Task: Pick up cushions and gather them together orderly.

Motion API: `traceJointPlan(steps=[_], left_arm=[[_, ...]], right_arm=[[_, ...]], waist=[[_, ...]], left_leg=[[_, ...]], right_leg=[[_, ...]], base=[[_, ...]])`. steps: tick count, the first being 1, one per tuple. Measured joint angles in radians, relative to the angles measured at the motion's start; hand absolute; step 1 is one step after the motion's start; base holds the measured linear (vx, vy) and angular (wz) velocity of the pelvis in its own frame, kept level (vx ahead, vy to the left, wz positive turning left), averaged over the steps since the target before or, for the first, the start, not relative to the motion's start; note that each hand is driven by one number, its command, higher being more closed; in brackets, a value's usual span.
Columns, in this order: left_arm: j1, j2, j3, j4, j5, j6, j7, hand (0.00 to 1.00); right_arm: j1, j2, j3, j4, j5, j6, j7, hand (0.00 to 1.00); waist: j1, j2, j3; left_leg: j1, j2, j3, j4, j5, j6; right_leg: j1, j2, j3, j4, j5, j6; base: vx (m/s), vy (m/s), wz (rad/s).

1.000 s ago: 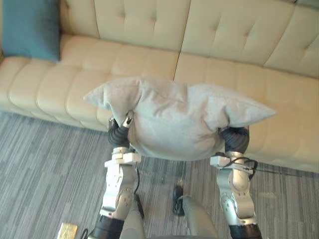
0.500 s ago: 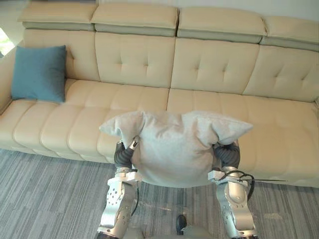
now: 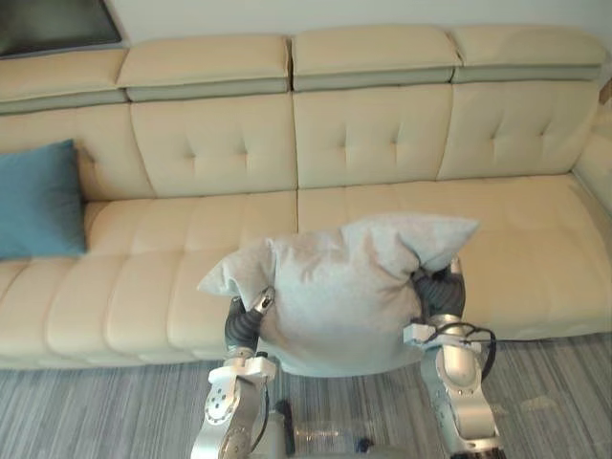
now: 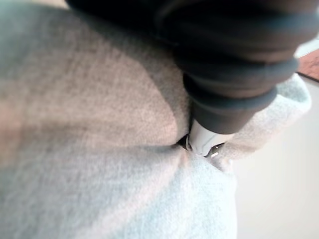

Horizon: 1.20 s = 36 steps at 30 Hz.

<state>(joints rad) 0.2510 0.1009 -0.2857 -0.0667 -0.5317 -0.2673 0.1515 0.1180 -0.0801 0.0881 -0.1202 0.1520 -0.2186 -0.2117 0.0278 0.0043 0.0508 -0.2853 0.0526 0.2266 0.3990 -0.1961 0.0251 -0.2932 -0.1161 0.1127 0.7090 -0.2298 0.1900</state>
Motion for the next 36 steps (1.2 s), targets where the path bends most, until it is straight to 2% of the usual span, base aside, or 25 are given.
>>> traceJointPlan(steps=[1,2,3,5,6,7,8,9,10,11,14,15,17,18,19,21,22,23,24,25,26,28,32,36], left_arm=[[-0.001,0.008,0.002,0.0,0.0,0.002,0.0,1.0],[-0.002,0.008,0.004,0.001,0.001,0.001,0.001,1.0],[-0.003,0.008,0.005,0.0,0.001,-0.003,0.001,1.0],[-0.017,0.008,0.007,-0.001,0.003,-0.012,0.001,1.0],[-0.032,0.008,0.011,-0.001,0.003,-0.011,0.001,1.0],[-0.044,0.008,0.012,-0.001,0.003,-0.011,0.001,1.0],[-0.048,0.009,0.012,-0.001,0.004,-0.011,0.001,1.0],[-0.051,0.014,0.012,-0.002,0.008,-0.011,0.001,1.0],[-0.067,-0.006,0.011,0.022,0.011,-0.006,-0.001,1.0],[-0.069,-0.028,0.009,0.028,0.017,0.008,-0.001,1.0],[-0.078,-0.047,0.006,0.028,0.031,0.022,-0.001,1.0],[-0.081,-0.054,0.003,0.023,0.031,0.022,-0.007,1.0],[-0.081,-0.057,0.004,-0.003,0.031,0.017,-0.021,1.0],[-0.079,-0.056,0.004,-0.019,0.031,0.016,-0.026,1.0],[-0.079,-0.057,0.002,-0.033,0.032,0.013,-0.032,1.0],[-0.085,-0.063,0.001,-0.045,0.039,0.009,-0.047,1.0],[-0.081,-0.067,-0.001,-0.043,0.039,0.01,-0.047,1.0],[-0.079,-0.066,-0.009,-0.042,0.039,0.01,-0.047,1.0],[-0.079,-0.065,-0.011,-0.04,0.039,0.009,-0.047,1.0],[-0.08,-0.054,-0.022,-0.033,0.039,0.01,-0.047,1.0],[-0.078,-0.041,-0.035,-0.022,0.039,0.01,-0.047,1.0],[-0.078,-0.029,-0.042,-0.001,0.039,0.011,-0.047,1.0],[-0.078,-0.012,-0.05,0.027,0.039,0.012,-0.047,1.0],[-0.079,0.01,-0.05,0.029,0.043,0.012,-0.046,1.0]], right_arm=[[0.0,0.006,0.0,0.02,-0.004,0.002,0.0,1.0],[0.001,0.009,0.001,0.031,-0.018,0.008,0.0,1.0],[0.001,0.01,0.001,0.03,-0.03,0.009,0.0,1.0],[-0.008,0.009,0.002,0.027,-0.035,0.006,0.0,1.0],[-0.02,0.008,0.001,0.025,-0.035,0.004,0.0,1.0],[-0.029,0.006,-0.003,0.024,-0.034,0.002,0.0,1.0],[-0.03,0.005,-0.005,0.024,-0.034,0.002,0.0,1.0],[-0.028,0.006,-0.006,0.023,-0.034,0.001,0.0,1.0],[-0.036,-0.013,-0.01,0.028,-0.033,0.0,0.0,1.0],[-0.033,-0.038,-0.015,0.028,-0.032,0.005,0.0,1.0],[0.01,-0.04,-0.032,0.003,-0.032,0.01,0.0,1.0],[0.042,-0.04,-0.038,-0.034,-0.033,0.014,0.0,1.0],[0.086,-0.039,-0.038,-0.123,-0.032,0.015,0.001,1.0],[0.096,-0.037,-0.038,-0.151,-0.032,0.013,0.001,1.0],[0.1,-0.038,-0.042,-0.175,-0.03,0.011,0.001,1.0],[0.095,-0.035,-0.051,-0.189,-0.024,-0.003,0.001,1.0],[0.097,-0.034,-0.055,-0.188,-0.023,-0.003,0.001,1.0],[0.097,-0.035,-0.06,-0.185,-0.023,-0.003,0.001,1.0],[0.096,-0.034,-0.063,-0.18,-0.023,-0.003,0.001,1.0],[0.094,-0.022,-0.077,-0.159,-0.024,-0.002,0.001,1.0],[0.097,0.002,-0.087,-0.133,-0.024,-0.001,0.001,1.0],[0.094,0.012,-0.088,-0.101,-0.027,0.002,0.001,1.0],[0.056,0.003,-0.088,-0.029,-0.028,0.005,0.001,1.0],[0.004,0.0,-0.088,0.025,-0.028,0.01,0.003,1.0]], waist=[[-0.004,-0.002,0.005],[-0.005,0.001,0.008],[-0.005,0.002,0.008],[-0.006,-0.001,0.006],[-0.009,-0.007,0.005],[-0.017,-0.008,0.004],[-0.021,-0.019,-0.002],[-0.025,-0.049,-0.007],[-0.021,-0.03,0.006],[-0.014,0.006,0.01],[-0.02,0.014,0.013],[-0.021,0.022,0.018],[-0.012,0.032,0.024],[0.001,0.028,0.024],[0.007,0.036,0.016],[0.005,0.044,0.012],[0.006,0.046,0.01],[0.006,0.057,0.003],[0.006,0.057,0.0],[0.003,0.052,-0.009],[-0.008,0.022,-0.017],[-0.008,-0.002,-0.031],[-0.017,-0.005,-0.037],[-0.02,-0.003,-0.041]], left_leg=[[0.064,-0.01,0.006,-0.022,-0.012,0.01],[0.128,-0.01,0.007,-0.048,-0.014,0.013],[0.155,-0.008,0.007,-0.062,-0.014,0.013],[0.215,0.0,0.006,-0.101,-0.014,0.013],[0.235,0.005,0.0,-0.119,-0.015,0.011],[0.236,0.015,-0.018,-0.117,-0.024,-0.004],[0.236,0.014,-0.03,-0.116,-0.033,-0.019],[0.243,-0.009,-0.05,-0.115,-0.052,-0.048],[0.256,0.001,-0.083,-0.115,-0.087,-0.069],[0.25,0.043,-0.103,-0.103,-0.089,-0.08],[0.245,0.072,-0.098,-0.039,-0.066,-0.12],[0.222,0.093,-0.092,0.067,-0.061,-0.124],[0.149,0.14,-0.063,0.315,-0.017,-0.113],[0.112,0.161,-0.049,0.392,-0.003,-0.1],[0.092,0.181,-0.03,0.407,-0.026,-0.093],[0.08,0.203,-0.013,0.296,-0.078,-0.064],[0.105,0.197,-0.015,0.159,-0.058,-0.067],[0.123,0.196,-0.023,0.049,-0.006,-0.084],[0.133,0.191,-0.032,0.027,-0.018,-0.114],[0.162,0.165,-0.044,-0.051,-0.025,-0.156],[0.174,0.13,-0.043,-0.107,0.002,-0.143],[0.181,0.093,-0.043,-0.162,0.031,-0.13],[0.189,0.051,-0.044,-0.213,0.064,-0.107],[0.208,0.032,-0.049,-0.256,0.083,-0.099]], right_leg=[[-0.036,-0.019,-0.037,0.135,0.0,-0.011],[-0.048,-0.026,-0.08,0.2,-0.015,-0.042],[-0.054,-0.026,-0.102,0.209,-0.023,-0.056],[-0.076,-0.022,-0.161,0.164,-0.039,-0.085],[-0.101,-0.014,-0.191,0.081,-0.044,-0.099],[-0.113,0.016,-0.197,-0.054,-0.028,-0.112],[-0.1,0.04,-0.177,-0.193,0.031,-0.128],[-0.08,0.045,-0.141,-0.322,0.174,-0.16],[-0.064,0.057,-0.152,-0.332,0.155,-0.19],[-0.035,0.084,-0.179,-0.376,0.162,-0.201],[0.021,0.09,-0.228,-0.389,0.148,-0.222],[0.072,0.096,-0.254,-0.402,0.138,-0.228],[0.147,0.098,-0.265,-0.419,0.107,-0.231],[0.158,0.092,-0.262,-0.422,0.097,-0.233],[0.159,0.09,-0.261,-0.422,0.094,-0.234],[0.156,0.074,-0.261,-0.42,0.093,-0.234],[0.153,0.066,-0.258,-0.413,0.09,-0.226],[0.147,0.068,-0.256,-0.41,0.079,-0.203],[0.14,0.067,-0.25,-0.401,0.075,-0.197],[0.134,0.054,-0.243,-0.402,0.069,-0.175],[0.126,0.027,-0.237,-0.413,0.08,-0.159],[0.125,0.002,-0.231,-0.445,0.101,-0.14],[0.153,-0.025,-0.228,-0.536,0.159,-0.114],[0.187,-0.027,-0.223,-0.613,0.195,-0.109]], base=[[0.5,0.121,-0.16],[0.4,0.055,-0.11],[0.36,0.007,-0.07],[0.28,-0.05,0.03],[0.28,-0.123,0.2],[0.34,-0.185,0.31],[0.28,-0.178,0.42],[0.27,-0.192,0.3],[0.26,-0.168,0.26],[0.3,-0.191,0.15],[0.21,-0.144,0.49],[0.2,-0.136,0.46],[0.14,-0.046,0.22],[0.11,0.042,-0.09],[0.1,0.074,-0.12],[0.05,0.089,0.0],[0.01,0.145,-0.01],[0.0,0.125,-0.07],[-0.01,0.203,0.03],[-0.01,0.174,0.13],[0.0,0.203,0.19],[0.02,0.129,0.11],[0.05,0.114,0.06],[0.03,0.053,0.0]])
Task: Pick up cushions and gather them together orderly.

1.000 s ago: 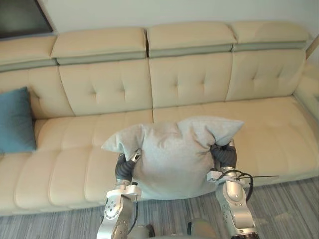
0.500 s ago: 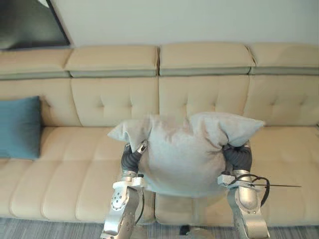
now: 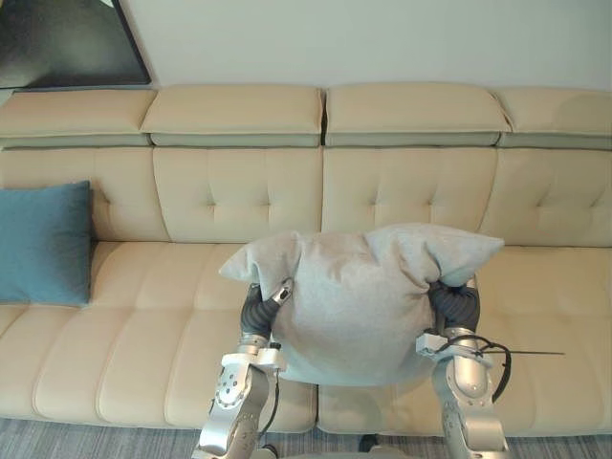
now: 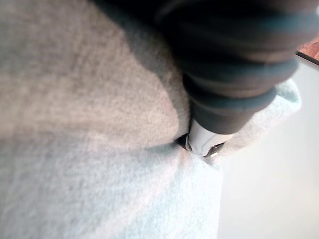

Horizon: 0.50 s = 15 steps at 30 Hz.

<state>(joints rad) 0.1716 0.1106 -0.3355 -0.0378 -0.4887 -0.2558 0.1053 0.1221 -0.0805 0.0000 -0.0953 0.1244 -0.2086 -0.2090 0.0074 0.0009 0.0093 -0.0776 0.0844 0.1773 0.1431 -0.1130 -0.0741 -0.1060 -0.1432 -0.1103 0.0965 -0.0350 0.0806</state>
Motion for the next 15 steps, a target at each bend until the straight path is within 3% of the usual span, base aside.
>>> traceJointPlan(steps=[4,10,15], left_arm=[[-0.012,0.003,0.006,0.0,0.016,-0.001,0.012,1.0],[-0.209,0.003,0.045,-0.017,0.017,-0.018,0.132,1.0],[-0.428,-0.004,0.101,-0.08,0.017,-0.052,0.227,1.0]], right_arm=[[-0.053,0.0,0.002,0.017,0.0,0.0,-0.001,1.0],[-0.293,0.002,0.024,0.042,0.0,0.0,-0.077,1.0],[-0.486,0.002,0.035,-0.007,0.0,-0.004,-0.163,1.0]], waist=[[-0.002,0.001,0.0],[0.022,0.001,0.052],[0.029,0.003,0.054]], left_leg=[[-0.011,-0.006,-0.012,-0.041,0.029,0.001],[-0.179,0.009,0.006,-0.003,0.064,0.0],[-0.349,0.028,0.005,0.055,0.074,-0.01]], right_leg=[[-0.008,0.001,-0.009,-0.034,0.023,-0.003],[-0.211,0.007,0.011,0.056,0.043,-0.017],[-0.381,0.006,0.006,0.12,0.049,-0.033]], base=[[-0.02,-0.006,0.05],[-0.14,-0.028,-0.06],[-0.13,-0.03,0.04]])
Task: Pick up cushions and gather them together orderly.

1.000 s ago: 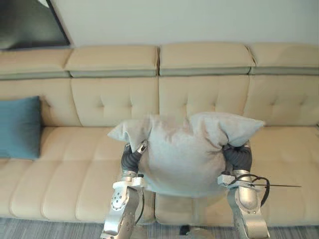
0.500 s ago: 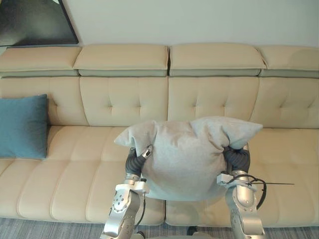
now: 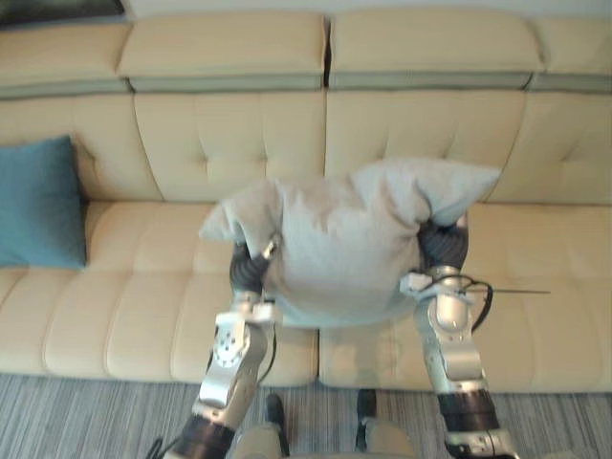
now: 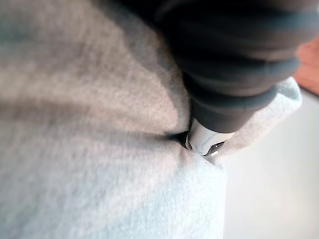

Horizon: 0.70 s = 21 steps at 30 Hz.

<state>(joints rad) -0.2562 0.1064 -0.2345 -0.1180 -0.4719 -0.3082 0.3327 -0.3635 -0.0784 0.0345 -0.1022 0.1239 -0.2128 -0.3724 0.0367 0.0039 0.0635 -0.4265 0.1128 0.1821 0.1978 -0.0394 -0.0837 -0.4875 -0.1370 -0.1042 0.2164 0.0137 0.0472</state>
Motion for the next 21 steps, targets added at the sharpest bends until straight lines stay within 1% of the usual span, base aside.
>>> traceJointPlan(steps=[2,3,5,8,10,11,12,13,14,16,17,18,20,21], left_arm=[[-0.138,0.008,0.029,-0.001,0.0,-0.023,0.049,1.0],[-0.174,0.013,0.036,0.0,0.0,-0.029,0.059,1.0],[-0.346,0.046,0.055,0.064,0.0,-0.06,0.096,1.0],[-0.538,0.089,0.068,0.201,-0.002,-0.064,0.112,1.0],[-0.624,0.128,0.072,0.265,-0.002,-0.071,0.12,1.0],[-0.639,0.133,0.074,0.276,-0.002,-0.07,0.121,1.0],[-0.689,0.144,0.08,0.321,-0.003,-0.07,0.123,1.0],[-0.745,0.156,0.081,0.372,-0.003,-0.07,0.123,1.0],[-0.758,0.157,0.081,0.385,-0.003,-0.07,0.123,1.0],[-0.844,0.162,0.096,0.473,-0.005,-0.069,0.123,1.0],[-0.86,0.162,0.101,0.49,-0.005,-0.069,0.123,1.0],[-0.901,0.164,0.113,0.542,-0.011,-0.066,0.123,1.0],[-0.936,0.157,0.132,0.595,-0.02,-0.055,0.121,1.0],[-0.955,0.148,0.139,0.63,-0.023,-0.052,0.12,1.0]], right_arm=[[-0.124,-0.004,0.0,0.006,-0.003,-0.002,-0.041,1.0],[-0.156,-0.004,-0.002,0.01,-0.003,-0.002,-0.047,1.0],[-0.296,-0.01,-0.023,0.06,-0.003,-0.015,-0.085,1.0],[-0.429,-0.036,-0.044,0.145,-0.003,-0.013,-0.126,1.0],[-0.494,-0.052,-0.045,0.176,-0.003,-0.011,-0.142,1.0],[-0.505,-0.053,-0.046,0.182,-0.003,-0.011,-0.144,1.0],[-0.549,-0.053,-0.056,0.214,-0.003,-0.01,-0.15,1.0],[-0.598,-0.055,-0.073,0.254,-0.002,-0.009,-0.154,1.0],[-0.61,-0.058,-0.075,0.264,-0.002,-0.008,-0.156,1.0],[-0.691,-0.091,-0.077,0.325,0.006,-0.002,-0.162,1.0],[-0.708,-0.094,-0.081,0.338,0.007,-0.002,-0.162,1.0],[-0.764,-0.1,-0.098,0.392,0.008,0.001,-0.163,1.0],[-0.81,-0.111,-0.108,0.445,0.015,0.012,-0.163,1.0],[-0.828,-0.121,-0.108,0.472,0.022,0.015,-0.163,0.0]], waist=[[0.003,0.0,0.0],[0.003,0.0,0.0],[0.004,0.001,0.001],[0.003,0.01,0.01],[0.006,0.01,0.011],[0.007,0.01,0.011],[0.007,0.009,0.022],[0.009,0.011,0.051],[0.009,0.01,0.055],[0.014,0.012,0.068],[0.014,0.013,0.074],[0.015,0.013,0.091],[0.015,0.013,0.095],[0.016,0.013,0.101]], left_leg=[[-0.065,0.005,-0.003,0.007,0.014,-0.004],[-0.08,0.006,-0.004,0.007,0.019,-0.005],[-0.142,0.008,-0.012,0.007,0.041,-0.009],[-0.192,0.008,-0.029,-0.009,0.067,-0.011],[-0.232,0.008,-0.028,-0.023,0.082,-0.013],[-0.24,0.008,-0.027,-0.024,0.085,-0.012],[-0.26,0.009,-0.026,-0.028,0.09,-0.013],[-0.269,0.012,-0.027,-0.028,0.092,-0.014],[-0.273,0.013,-0.026,-0.029,0.093,-0.014],[-0.331,0.017,-0.026,-0.049,0.114,-0.017],[-0.34,0.017,-0.026,-0.049,0.117,-0.017],[-0.36,0.018,-0.025,-0.055,0.126,-0.019],[-0.396,0.02,-0.027,-0.056,0.129,-0.021],[-0.412,0.022,-0.027,-0.056,0.132,-0.022]], right_leg=[[-0.067,0.0,-0.004,0.015,0.007,-0.009],[-0.083,0.0,-0.004,0.02,0.009,-0.011],[-0.143,-0.001,-0.013,0.026,0.02,-0.016],[-0.189,0.0,-0.029,0.024,0.03,-0.019],[-0.234,0.0,-0.028,0.022,0.04,-0.02],[-0.244,0.0,-0.028,0.022,0.042,-0.02],[-0.264,0.002,-0.028,0.019,0.046,-0.023],[-0.271,0.005,-0.028,0.014,0.053,-0.024],[-0.276,0.006,-0.028,0.011,0.056,-0.024],[-0.332,0.013,-0.028,-0.013,0.078,-0.027],[-0.34,0.013,-0.029,-0.012,0.079,-0.027],[-0.365,0.014,-0.028,-0.01,0.082,-0.03],[-0.4,0.015,-0.03,-0.008,0.083,-0.031],[-0.413,0.016,-0.033,-0.008,0.083,-0.031]], base=[[-0.08,-0.014,0.03],[-0.05,-0.021,0.06],[-0.03,-0.024,0.14],[-0.01,-0.02,0.18],[0.01,-0.007,0.02],[0.0,0.0,0.0],[0.0,0.0,0.0],[0.0,0.0,0.0],[0.01,-0.009,-0.04],[0.0,0.0,0.0],[0.0,0.0,0.0],[0.0,0.0,0.0],[0.0,-0.011,0.02],[0.02,-0.027,0.05]])
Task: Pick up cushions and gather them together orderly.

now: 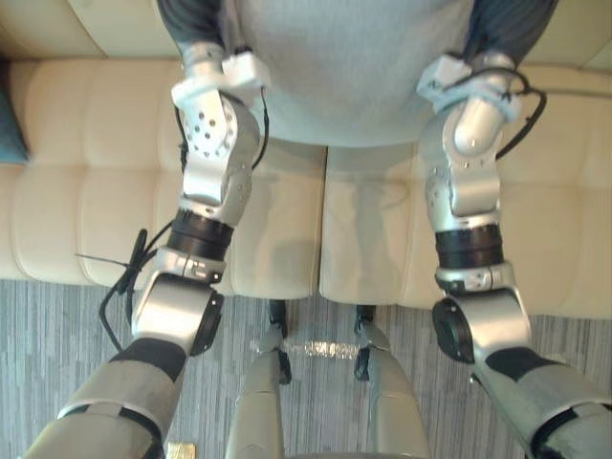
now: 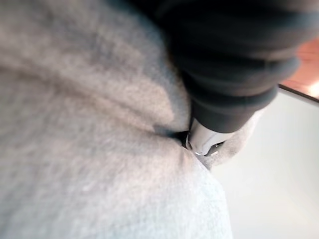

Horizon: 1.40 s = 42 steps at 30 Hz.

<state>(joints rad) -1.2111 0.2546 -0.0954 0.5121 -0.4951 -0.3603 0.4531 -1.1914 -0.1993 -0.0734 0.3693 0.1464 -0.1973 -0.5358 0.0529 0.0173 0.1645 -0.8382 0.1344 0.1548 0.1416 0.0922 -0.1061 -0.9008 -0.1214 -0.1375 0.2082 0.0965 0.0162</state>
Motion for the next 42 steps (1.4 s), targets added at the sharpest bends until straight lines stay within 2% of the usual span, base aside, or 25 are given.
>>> traceJointPlan(steps=[1,2,7,12,15,20,21,24,26,27,31,33,34,35,36,37,38,42], left_arm=[[-0.015,-0.006,0.002,0.037,-0.003,0.004,-0.003,1.0],[-0.019,-0.014,0.015,0.063,-0.009,0.006,-0.007,0.0],[-0.043,-0.036,0.062,0.062,-0.005,0.006,-0.024,0.0],[-0.033,-0.049,0.089,0.044,0.003,0.003,-0.026,0.0],[0.031,-0.038,0.129,-0.013,0.003,0.006,-0.031,0.0],[0.21,0.05,0.237,-0.102,-0.018,0.008,-0.074,0.0],[0.295,0.089,0.282,-0.145,-0.034,0.007,-0.093,0.0],[0.458,0.153,0.34,-0.238,-0.054,0.002,-0.139,0.0],[0.577,0.174,0.354,-0.302,-0.056,0.0,-0.169,0.0],[0.678,0.173,0.353,-0.347,-0.054,-0.004,-0.199,0.0],[0.966,0.092,0.291,-0.378,-0.028,0.011,-0.267,0.0],[1.074,0.046,0.236,-0.376,-0.008,0.026,-0.293,0.0],[1.139,0.011,0.201,-0.355,0.035,0.04,-0.325,0.0],[1.18,-0.023,0.168,-0.303,0.068,0.054,-0.35,0.0],[1.191,-0.033,0.16,-0.28,0.075,0.058,-0.354,0.0],[1.222,-0.07,0.138,-0.186,0.111,0.076,-0.37,0.0],[1.239,-0.099,0.128,-0.103,0.154,0.101,-0.38,0.0],[1.276,-0.163,0.128,0.141,0.285,0.145,-0.401,0.0]], right_arm=[[-0.017,-0.004,-0.002,0.027,0.012,0.006,-0.001,0.0],[-0.031,-0.007,-0.004,0.05,0.013,0.01,-0.007,0.0],[-0.06,0.0,-0.045,0.056,0.025,0.006,-0.016,0.0],[-0.057,-0.019,-0.076,0.035,0.043,-0.001,-0.01,0.0],[-0.023,-0.052,-0.093,0.023,0.061,0.0,0.008,0.0],[0.179,-0.175,-0.163,-0.064,0.1,-0.001,0.063,0.0],[0.283,-0.212,-0.209,-0.105,0.13,-0.008,0.082,0.0],[0.457,-0.255,-0.254,-0.173,0.148,-0.034,0.132,0.0],[0.579,-0.264,-0.265,-0.226,0.171,-0.041,0.167,0.0],[0.692,-0.262,-0.265,-0.262,0.171,-0.049,0.202,0.0],[0.951,-0.2,-0.225,-0.28,0.166,-0.046,0.283,0.0],[1.062,-0.157,-0.2,-0.279,0.163,-0.041,0.317,0.0],[1.136,-0.114,-0.188,-0.268,0.126,-0.034,0.346,0.0],[1.196,-0.066,-0.183,-0.239,0.088,-0.028,0.366,0.0],[1.207,-0.052,-0.177,-0.22,0.086,-0.027,0.37,0.0],[1.241,-0.005,-0.158,-0.146,0.062,-0.013,0.384,0.0],[1.271,0.032,-0.149,-0.081,0.042,0.0,0.399,0.0],[1.31,0.126,-0.145,0.132,-0.015,0.031,0.426,0.0]], waist=[[0.001,0.0,0.009],[0.001,-0.001,0.011],[0.002,0.0,0.072],[0.0,0.0,0.075],[-0.004,0.0,0.075],[-0.011,-0.002,0.076],[-0.014,-0.004,0.077],[-0.017,-0.005,0.075],[-0.018,-0.014,0.07],[-0.019,-0.031,0.06],[-0.02,-0.034,0.054],[-0.021,-0.044,0.038],[-0.021,-0.051,0.013],[-0.021,-0.056,-0.015],[-0.021,-0.058,-0.021],[-0.021,-0.062,-0.037],[-0.021,-0.061,-0.052],[-0.021,-0.054,-0.099]], left_leg=[[-0.017,0.002,0.001,0.001,0.0,0.0],[-0.039,0.004,0.001,0.001,0.0,0.0],[-0.074,0.011,0.005,0.002,0.001,-0.001],[-0.078,0.014,0.019,0.001,0.001,-0.001],[-0.071,0.016,0.026,0.001,0.001,-0.001],[-0.009,0.023,0.025,0.002,0.0,-0.001],[0.035,0.024,0.025,0.002,-0.001,-0.001],[0.11,0.029,0.025,0.001,-0.007,-0.003],[0.161,0.026,0.029,0.001,-0.031,-0.004],[0.194,0.015,0.03,0.002,-0.035,-0.004],[0.333,0.023,0.029,-0.034,-0.037,-0.008],[0.391,0.025,0.031,-0.053,-0.039,-0.01],[0.424,0.025,0.033,-0.071,-0.039,-0.01],[0.446,0.028,0.032,-0.075,-0.038,-0.012],[0.457,0.028,0.032,-0.079,-0.038,-0.012],[0.507,0.027,0.035,-0.096,-0.038,-0.012],[0.543,0.026,0.039,-0.105,-0.04,-0.014],[0.623,0.026,0.05,-0.109,-0.059,-0.014]], right_leg=[[-0.018,0.001,-0.002,0.003,0.0,0.0],[-0.044,0.001,-0.003,0.01,0.0,0.0],[-0.117,0.002,0.001,0.085,-0.002,0.0],[-0.133,0.002,0.006,0.109,-0.007,0.003],[-0.132,0.002,0.007,0.121,-0.007,0.003],[-0.072,0.007,0.005,0.138,-0.009,0.006],[-0.021,0.008,0.008,0.138,-0.022,0.014],[0.059,0.014,0.012,0.138,-0.041,0.02],[0.113,0.013,0.022,0.135,-0.083,0.016],[0.157,0.008,0.035,0.121,-0.131,0.012],[0.293,0.022,0.019,0.09,-0.138,0.009],[0.346,0.027,0.015,0.08,-0.147,0.008],[0.372,0.028,0.011,0.077,-0.152,0.009],[0.4,0.03,0.007,0.064,-0.153,0.009],[0.41,0.031,0.007,0.061,-0.153,0.009],[0.458,0.032,0.007,0.044,-0.153,0.01],[0.497,0.033,0.006,0.03,-0.154,0.012],[0.59,0.033,0.009,-0.015,-0.155,0.018]], base=[[0.03,-0.028,0.04],[0.0,0.0,0.0],[0.0,0.0,0.0],[0.0,0.0,0.0],[0.0,0.0,0.0],[0.01,-0.005,0.03],[0.03,-0.01,0.09],[0.05,-0.028,0.07],[0.04,-0.035,0.09],[0.06,-0.063,0.06],[0.05,-0.039,-0.05],[0.04,-0.018,-0.03],[0.06,-0.019,0.02],[0.06,-0.019,0.03],[0.09,-0.018,-0.01],[0.08,-0.001,-0.04],[0.08,0.002,-0.04],[0.03,0.02,-0.05]])
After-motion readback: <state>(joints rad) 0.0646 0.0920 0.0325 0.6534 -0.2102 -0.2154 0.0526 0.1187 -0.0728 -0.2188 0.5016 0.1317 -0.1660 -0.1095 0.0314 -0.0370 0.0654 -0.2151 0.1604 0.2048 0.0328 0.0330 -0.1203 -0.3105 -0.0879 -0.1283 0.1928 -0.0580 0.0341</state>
